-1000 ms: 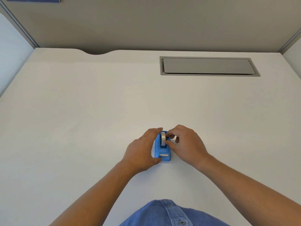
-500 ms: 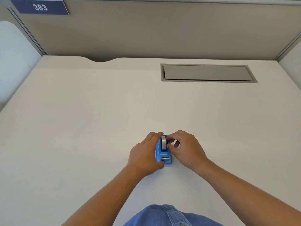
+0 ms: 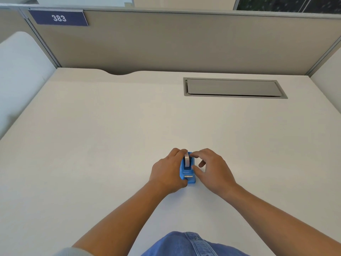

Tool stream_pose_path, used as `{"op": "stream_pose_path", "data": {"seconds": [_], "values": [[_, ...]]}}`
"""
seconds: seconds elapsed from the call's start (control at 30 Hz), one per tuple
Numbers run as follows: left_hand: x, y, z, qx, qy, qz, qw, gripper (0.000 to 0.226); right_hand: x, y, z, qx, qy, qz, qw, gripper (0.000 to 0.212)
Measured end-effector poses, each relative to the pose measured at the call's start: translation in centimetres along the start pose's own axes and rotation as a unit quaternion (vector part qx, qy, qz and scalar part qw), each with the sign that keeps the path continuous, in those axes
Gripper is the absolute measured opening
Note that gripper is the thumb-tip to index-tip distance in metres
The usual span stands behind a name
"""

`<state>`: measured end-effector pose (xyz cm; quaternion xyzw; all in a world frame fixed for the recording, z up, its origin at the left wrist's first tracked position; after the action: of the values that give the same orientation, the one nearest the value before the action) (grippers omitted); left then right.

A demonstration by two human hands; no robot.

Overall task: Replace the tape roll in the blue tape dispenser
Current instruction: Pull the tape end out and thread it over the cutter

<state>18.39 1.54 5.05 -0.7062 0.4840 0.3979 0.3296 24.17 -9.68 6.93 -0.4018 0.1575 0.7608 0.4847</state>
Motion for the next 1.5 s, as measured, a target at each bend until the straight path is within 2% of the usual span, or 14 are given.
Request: {"op": "stream_pose_path", "data": {"seconds": [0.33, 0.6, 0.97, 1.17, 1.27, 1.4, 1.5], "values": [[-0.1, 0.1, -0.4, 0.007, -0.011, -0.003, 1.0, 0.076, 0.3, -0.1, 2.6, -0.045, 0.016, -0.009, 0.999, 0.022], [-0.2, 0.0, -0.4, -0.001, -0.01, -0.006, 1.0, 0.071, 0.4, -0.8, 3.5, -0.048, 0.065, -0.013, 0.997, 0.008], [-0.2, 0.1, -0.3, -0.004, -0.01, -0.008, 1.0, 0.074, 0.1, -1.2, 3.4, -0.043, 0.088, -0.027, 0.995, 0.019], [-0.3, -0.3, 0.1, 0.003, -0.033, -0.003, 0.999, 0.1, 0.2, -1.1, 3.4, -0.044, 0.079, -0.017, 0.996, 0.019], [-0.3, -0.3, 0.1, 0.001, -0.034, 0.001, 0.999, 0.097, 0.2, -1.2, 3.3, -0.041, 0.074, -0.011, 0.996, 0.02], [-0.3, -0.3, 0.0, 0.013, -0.039, 0.011, 0.999, 0.082, 0.2, -1.2, 3.1, -0.039, 0.072, -0.004, 0.997, 0.02], [-0.4, -0.4, 0.0, 0.022, -0.054, 0.016, 0.998, 0.082, 0.1, -1.1, 2.9, -0.039, 0.077, -0.001, 0.996, 0.02]]}}
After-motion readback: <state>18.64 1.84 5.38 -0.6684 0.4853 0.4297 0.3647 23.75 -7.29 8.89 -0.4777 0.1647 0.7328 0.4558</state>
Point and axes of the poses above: each hand's wrist, its own y-axis away from the middle knuckle, its own x-axis out of the palm, z = x × y, the point moved 10 cm from there along -y, towards the middle knuckle, and after that the axes turned 15 degrees about -z, right-handed, at the moved point
